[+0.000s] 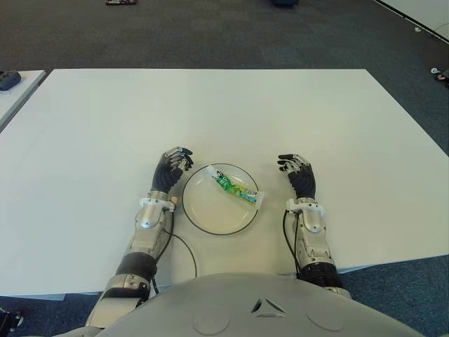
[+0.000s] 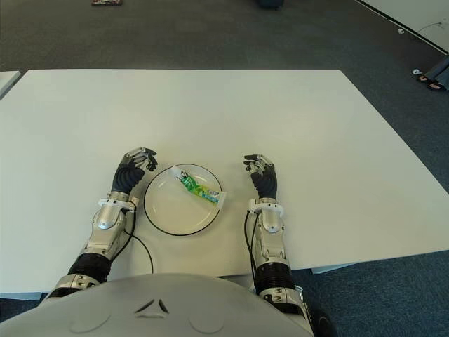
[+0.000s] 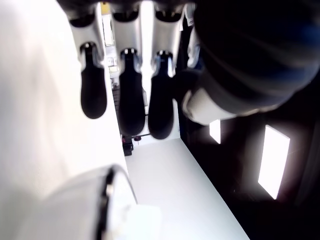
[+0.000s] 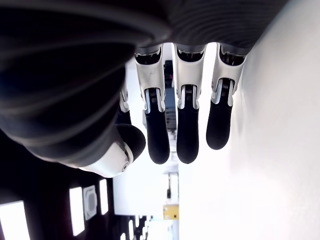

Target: Put the toothpaste on the table into the plate.

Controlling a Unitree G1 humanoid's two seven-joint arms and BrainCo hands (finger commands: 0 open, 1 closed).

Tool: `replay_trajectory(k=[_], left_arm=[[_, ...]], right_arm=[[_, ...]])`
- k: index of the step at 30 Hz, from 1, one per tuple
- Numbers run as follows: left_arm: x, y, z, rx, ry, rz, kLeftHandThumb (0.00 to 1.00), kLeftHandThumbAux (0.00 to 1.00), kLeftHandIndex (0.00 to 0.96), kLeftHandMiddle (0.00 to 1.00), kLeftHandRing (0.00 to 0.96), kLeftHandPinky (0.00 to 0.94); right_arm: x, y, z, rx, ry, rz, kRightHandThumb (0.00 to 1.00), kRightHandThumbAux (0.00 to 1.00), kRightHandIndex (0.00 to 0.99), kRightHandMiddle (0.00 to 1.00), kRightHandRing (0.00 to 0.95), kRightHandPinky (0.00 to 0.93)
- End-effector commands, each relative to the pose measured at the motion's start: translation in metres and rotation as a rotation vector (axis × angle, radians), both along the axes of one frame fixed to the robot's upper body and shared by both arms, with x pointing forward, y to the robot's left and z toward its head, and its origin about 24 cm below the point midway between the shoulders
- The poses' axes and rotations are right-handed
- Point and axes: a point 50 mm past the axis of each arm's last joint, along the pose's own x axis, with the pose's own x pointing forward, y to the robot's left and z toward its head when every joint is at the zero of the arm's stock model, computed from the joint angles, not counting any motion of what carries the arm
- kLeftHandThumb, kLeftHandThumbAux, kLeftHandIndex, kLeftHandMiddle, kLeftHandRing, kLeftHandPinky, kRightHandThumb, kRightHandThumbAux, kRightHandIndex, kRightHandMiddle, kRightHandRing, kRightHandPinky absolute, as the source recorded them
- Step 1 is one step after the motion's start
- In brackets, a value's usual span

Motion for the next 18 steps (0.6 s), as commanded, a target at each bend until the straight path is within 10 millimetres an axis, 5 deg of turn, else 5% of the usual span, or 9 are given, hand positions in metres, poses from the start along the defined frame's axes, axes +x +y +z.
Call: replay_trajectory(k=[1, 18], left_arm=[[-0.02, 0.0046, -0.0208, -0.001, 0.112, 0.046, 0.695, 0.721, 0.431, 0.564, 0.568, 0.553], [-0.0248, 0.0126, -0.0227, -0.047, 0.085, 0.165, 0.7, 0.72, 0.431, 0.557, 0.562, 0.553]], right_arm=[[0.0029, 0.0008, 0.0001, 0.001, -0.009, 0.015, 0.689, 0.739, 0.414, 0.394, 0.372, 0.377], [0.0031, 0.0048, -0.0031, -0.007, -0.003, 0.039, 0.691, 0.739, 0.415, 0.393, 0.375, 0.383]])
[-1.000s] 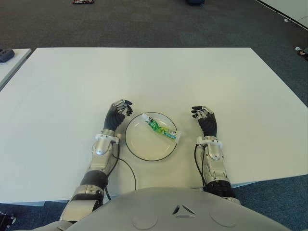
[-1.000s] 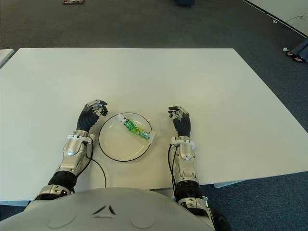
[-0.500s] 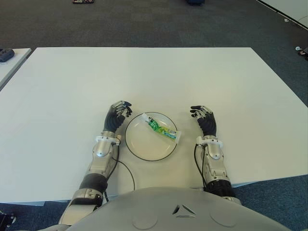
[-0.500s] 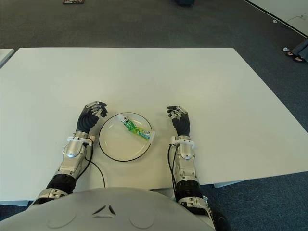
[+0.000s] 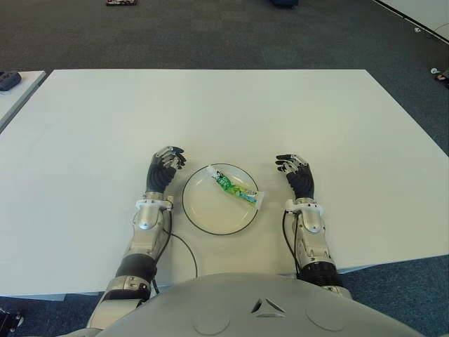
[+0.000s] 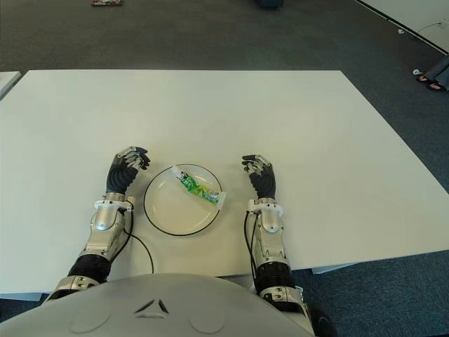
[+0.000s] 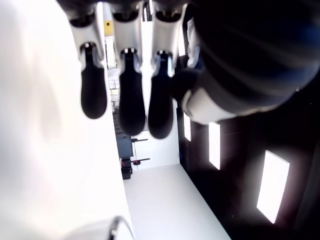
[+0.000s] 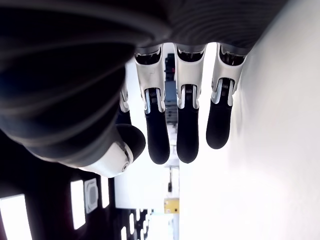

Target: Put the toothpaste on the table into the plate.

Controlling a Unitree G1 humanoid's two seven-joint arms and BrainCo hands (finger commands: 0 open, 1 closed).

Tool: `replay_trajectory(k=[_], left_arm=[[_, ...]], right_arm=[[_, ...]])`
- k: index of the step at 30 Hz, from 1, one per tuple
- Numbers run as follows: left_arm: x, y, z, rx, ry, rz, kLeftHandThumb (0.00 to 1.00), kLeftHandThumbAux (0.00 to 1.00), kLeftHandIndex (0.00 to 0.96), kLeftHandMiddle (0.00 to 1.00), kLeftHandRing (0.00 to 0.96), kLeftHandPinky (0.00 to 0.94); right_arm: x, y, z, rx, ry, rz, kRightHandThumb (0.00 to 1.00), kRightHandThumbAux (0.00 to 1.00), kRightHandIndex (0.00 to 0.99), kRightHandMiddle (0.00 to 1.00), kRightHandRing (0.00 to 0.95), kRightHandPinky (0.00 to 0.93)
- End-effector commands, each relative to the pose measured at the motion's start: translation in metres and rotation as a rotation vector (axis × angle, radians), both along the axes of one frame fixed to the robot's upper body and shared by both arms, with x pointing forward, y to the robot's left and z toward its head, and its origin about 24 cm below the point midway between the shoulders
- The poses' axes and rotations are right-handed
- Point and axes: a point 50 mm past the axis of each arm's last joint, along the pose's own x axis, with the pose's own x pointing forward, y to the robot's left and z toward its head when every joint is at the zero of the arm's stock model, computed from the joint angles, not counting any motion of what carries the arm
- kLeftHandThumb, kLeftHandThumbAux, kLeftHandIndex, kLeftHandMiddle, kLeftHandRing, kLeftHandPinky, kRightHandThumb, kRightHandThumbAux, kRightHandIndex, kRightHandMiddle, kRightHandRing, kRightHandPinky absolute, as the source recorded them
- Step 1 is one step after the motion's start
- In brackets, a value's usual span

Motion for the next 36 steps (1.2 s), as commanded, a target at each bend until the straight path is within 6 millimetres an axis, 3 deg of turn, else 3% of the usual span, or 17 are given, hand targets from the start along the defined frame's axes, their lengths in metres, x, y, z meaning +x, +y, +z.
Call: replay_trajectory(k=[1, 23, 36], left_arm=[[-0.0231, 0.0048, -0.0221, -0.016, 0.09, 0.057, 0.7, 0.72, 0.432, 0.557, 0.562, 0.551], [-0.022, 0.0116, -0.0266, -0.059, 0.059, 0.164, 0.705, 0.718, 0.434, 0.583, 0.582, 0.568], [-0.0199, 0.0092, -0.0271, -0.062, 0.084, 0.106, 0.706, 0.719, 0.433, 0.556, 0.566, 0.561]], right_arm=[[0.0021, 0.0025, -0.0011, 0.0, 0.004, 0.014, 0.691, 0.739, 0.415, 0.393, 0.375, 0.383], [0.0034, 0.0031, -0.0026, -0.009, 0.021, 0.017, 0.691, 0.739, 0.413, 0.389, 0.366, 0.37], [0.0038, 0.0053, -0.0028, -0.016, 0.027, 0.006, 0.69, 0.74, 0.413, 0.384, 0.365, 0.38]])
